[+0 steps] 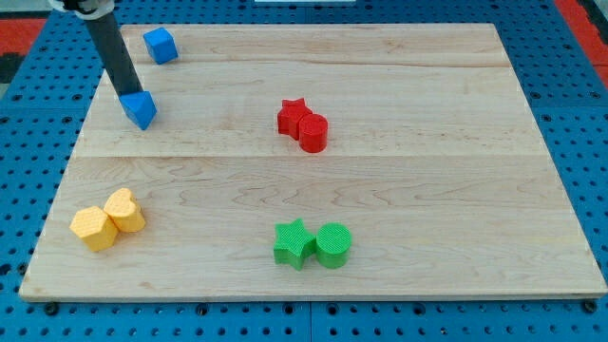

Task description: Move the blue triangle into the blue cube

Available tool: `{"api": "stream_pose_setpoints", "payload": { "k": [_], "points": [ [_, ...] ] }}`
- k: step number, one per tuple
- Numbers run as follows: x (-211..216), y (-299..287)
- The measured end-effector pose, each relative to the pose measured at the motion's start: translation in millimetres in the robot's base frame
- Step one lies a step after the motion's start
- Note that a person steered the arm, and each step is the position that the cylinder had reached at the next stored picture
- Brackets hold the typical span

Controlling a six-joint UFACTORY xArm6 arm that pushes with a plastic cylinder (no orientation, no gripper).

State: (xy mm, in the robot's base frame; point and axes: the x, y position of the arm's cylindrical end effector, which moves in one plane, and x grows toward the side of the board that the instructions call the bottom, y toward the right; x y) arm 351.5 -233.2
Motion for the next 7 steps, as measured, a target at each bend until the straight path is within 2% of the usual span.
{"api": "stream_pose_setpoints", "payload": {
  "k": [1, 2, 3, 4, 5, 6, 7],
  "points": [
    [27, -42],
    [54, -6],
    [54, 48],
    [31, 50],
    [42, 61],
    [45, 40],
    [45, -5]
  ]
}}
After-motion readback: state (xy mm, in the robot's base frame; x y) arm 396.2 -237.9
